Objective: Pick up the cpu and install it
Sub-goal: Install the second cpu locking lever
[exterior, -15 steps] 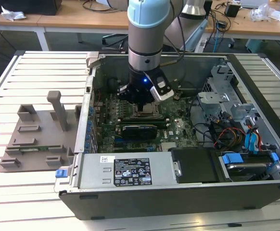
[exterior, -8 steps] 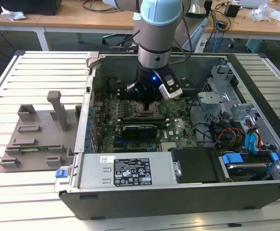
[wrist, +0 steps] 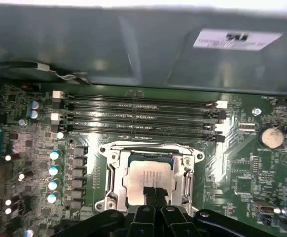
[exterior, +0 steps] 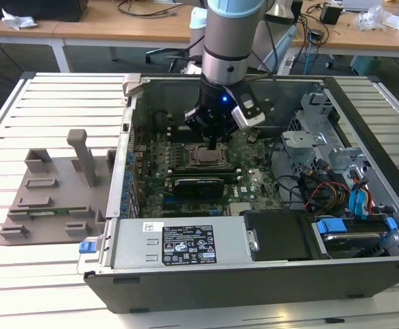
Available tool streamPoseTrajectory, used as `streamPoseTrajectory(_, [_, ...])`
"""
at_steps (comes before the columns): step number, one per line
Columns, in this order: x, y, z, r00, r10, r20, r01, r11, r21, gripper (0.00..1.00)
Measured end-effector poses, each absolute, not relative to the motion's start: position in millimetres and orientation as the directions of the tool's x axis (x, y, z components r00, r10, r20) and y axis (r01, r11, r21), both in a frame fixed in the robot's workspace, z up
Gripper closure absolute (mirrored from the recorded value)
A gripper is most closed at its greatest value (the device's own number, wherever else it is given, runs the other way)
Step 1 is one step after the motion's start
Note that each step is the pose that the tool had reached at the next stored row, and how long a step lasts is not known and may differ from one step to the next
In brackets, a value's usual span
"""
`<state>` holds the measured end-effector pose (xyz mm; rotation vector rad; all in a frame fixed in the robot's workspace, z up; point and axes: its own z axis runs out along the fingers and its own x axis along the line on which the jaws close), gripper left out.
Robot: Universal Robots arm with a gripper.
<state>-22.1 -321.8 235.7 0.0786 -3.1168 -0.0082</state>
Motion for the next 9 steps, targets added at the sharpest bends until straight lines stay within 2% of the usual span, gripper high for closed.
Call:
streamPoseTrajectory(4, [-22,-322,257,-0.998,-0.050,0.024,-0.050,0.999,0.004,0.89])
streamPoseTrajectory(9, [-22,-322,269,-0.998,-0.050,0.024,-0.050,0.999,0.004,0.89])
